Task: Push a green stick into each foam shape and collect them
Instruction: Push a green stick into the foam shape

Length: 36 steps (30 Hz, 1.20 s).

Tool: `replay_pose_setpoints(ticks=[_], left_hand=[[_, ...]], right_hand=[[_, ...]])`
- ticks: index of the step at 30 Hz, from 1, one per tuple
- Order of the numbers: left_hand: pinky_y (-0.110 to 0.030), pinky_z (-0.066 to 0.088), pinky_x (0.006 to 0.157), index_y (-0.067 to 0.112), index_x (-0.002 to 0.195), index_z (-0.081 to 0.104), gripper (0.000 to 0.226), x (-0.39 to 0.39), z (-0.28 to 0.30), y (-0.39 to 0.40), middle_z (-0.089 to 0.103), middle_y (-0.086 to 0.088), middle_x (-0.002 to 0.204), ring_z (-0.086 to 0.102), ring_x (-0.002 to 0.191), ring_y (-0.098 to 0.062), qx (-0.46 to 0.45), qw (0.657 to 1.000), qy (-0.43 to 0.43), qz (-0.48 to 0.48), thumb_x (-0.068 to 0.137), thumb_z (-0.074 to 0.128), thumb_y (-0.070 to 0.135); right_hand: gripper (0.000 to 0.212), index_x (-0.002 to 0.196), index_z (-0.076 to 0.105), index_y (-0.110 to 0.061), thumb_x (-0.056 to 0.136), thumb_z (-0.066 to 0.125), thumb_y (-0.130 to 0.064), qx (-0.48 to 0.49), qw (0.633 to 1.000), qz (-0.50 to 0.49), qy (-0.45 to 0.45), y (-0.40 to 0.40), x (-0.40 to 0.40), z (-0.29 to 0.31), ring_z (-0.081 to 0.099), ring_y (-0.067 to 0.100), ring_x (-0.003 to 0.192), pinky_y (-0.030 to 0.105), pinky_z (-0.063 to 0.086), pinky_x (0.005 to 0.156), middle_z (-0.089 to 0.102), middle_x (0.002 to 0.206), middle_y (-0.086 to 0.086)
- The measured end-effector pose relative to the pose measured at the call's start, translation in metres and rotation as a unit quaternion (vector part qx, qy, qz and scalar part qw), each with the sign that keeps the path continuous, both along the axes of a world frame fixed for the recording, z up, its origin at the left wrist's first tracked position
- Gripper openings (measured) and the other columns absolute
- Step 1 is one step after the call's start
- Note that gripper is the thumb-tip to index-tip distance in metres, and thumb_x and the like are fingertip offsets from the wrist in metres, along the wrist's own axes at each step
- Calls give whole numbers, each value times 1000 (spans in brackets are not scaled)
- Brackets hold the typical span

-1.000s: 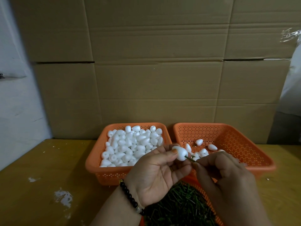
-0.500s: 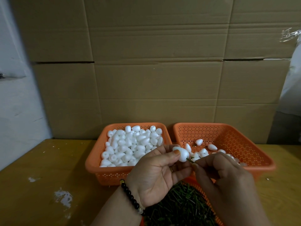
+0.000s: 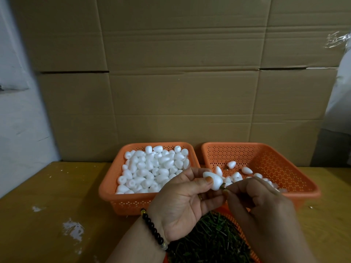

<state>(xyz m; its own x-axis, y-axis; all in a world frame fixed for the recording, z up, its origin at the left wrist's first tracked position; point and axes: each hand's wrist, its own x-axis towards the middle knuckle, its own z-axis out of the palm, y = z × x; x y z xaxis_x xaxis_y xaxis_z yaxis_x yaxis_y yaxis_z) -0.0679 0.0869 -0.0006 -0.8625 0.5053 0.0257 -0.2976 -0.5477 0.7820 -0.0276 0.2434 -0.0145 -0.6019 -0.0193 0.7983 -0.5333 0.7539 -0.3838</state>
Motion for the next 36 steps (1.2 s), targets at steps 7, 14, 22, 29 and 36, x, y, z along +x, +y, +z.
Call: replay_pose_setpoints(ticks=[7, 14, 22, 29, 36], left_hand=[[-33, 58, 65, 4, 96, 61, 25, 0, -2, 1, 68, -17, 89, 66, 76, -22, -6, 1000, 12, 6, 71, 66, 0], [-32, 58, 65, 5, 95, 63, 26, -1, -3, 1, 69, -16, 87, 67, 75, -20, -12, 1000, 17, 8, 70, 68, 1], [-32, 57, 63, 7, 90, 70, 22, -1, -3, 1, 69, -15, 86, 68, 74, -19, -3, 1000, 21, 7, 69, 69, 1], [-32, 58, 64, 5, 95, 67, 26, -1, -3, 1, 70, -16, 88, 68, 74, -19, -6, 1000, 22, 8, 69, 69, 1], [-33, 57, 64, 5, 99, 68, 35, -1, -1, -1, 68, -19, 96, 67, 78, -21, 8, 1000, 22, 5, 65, 73, 2]], right_hand=[[20, 75, 68, -16, 67, 81, -2, -4, 1000, -1, -1, 3, -2, -4, 58, -1, 72, 6, 45, 60, 61, 72, -12], [9, 74, 68, -16, 82, 72, -20, -7, 1000, -3, 11, 0, -2, -3, 57, -2, 73, 3, 42, 60, 59, 71, -14], [5, 75, 67, -20, 78, 71, -18, -4, 1000, -4, 16, -1, -2, -3, 56, -8, 75, -1, 39, 62, 57, 74, -18], [3, 76, 67, -17, 73, 67, -17, -1, 1000, -1, 20, 1, -3, -4, 54, -7, 74, -2, 37, 62, 57, 73, -16], [6, 81, 68, -15, 79, 69, -21, 2, 1000, 0, 28, 0, -6, -8, 59, -1, 65, 14, 49, 61, 62, 78, -10]])
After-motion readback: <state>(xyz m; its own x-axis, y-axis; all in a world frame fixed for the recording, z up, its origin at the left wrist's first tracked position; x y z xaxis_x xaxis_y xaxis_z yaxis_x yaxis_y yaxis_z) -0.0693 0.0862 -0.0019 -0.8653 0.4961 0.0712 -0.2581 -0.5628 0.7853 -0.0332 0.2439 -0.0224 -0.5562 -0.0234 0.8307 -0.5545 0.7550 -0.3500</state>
